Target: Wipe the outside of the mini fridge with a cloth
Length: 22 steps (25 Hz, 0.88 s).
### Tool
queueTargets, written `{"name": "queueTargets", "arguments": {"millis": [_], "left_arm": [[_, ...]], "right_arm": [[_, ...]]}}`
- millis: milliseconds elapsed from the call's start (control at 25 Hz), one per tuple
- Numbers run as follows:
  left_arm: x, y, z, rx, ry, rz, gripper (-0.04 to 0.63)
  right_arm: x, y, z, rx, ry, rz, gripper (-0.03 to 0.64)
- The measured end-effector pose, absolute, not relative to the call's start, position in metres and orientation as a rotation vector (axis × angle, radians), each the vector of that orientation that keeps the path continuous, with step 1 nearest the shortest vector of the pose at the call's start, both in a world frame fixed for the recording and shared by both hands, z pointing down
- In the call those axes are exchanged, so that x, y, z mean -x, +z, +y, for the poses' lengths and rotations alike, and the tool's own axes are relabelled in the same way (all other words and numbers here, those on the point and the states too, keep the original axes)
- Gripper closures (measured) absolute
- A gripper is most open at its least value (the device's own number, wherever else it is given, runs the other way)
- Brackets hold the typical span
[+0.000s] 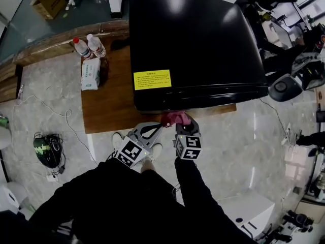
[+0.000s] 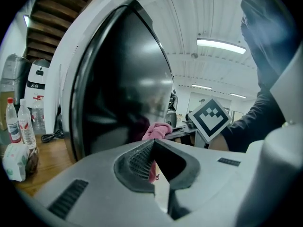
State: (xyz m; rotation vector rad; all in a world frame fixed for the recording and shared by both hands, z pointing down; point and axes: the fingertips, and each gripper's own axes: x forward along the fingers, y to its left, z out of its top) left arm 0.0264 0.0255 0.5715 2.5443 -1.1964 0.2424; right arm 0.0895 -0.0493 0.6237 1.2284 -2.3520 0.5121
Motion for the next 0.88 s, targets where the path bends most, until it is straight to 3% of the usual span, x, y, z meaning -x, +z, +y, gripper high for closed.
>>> {"name": "queueTargets", "arguments": {"millis": [520,880], "left_arm": [[-0.132,0.588,0.0,-2.552,0.231,-1.175,0.591],[-0.165,0.582,0.0,-2.553,0.231,-1.188,0.591]], "right_arm": [[-0.252,0.664,-0.134,-1.372,0.554,-2.161,0.559],[-0.324,0.659,-0.175,-1.481,0.51,-2.094,0.565]]}}
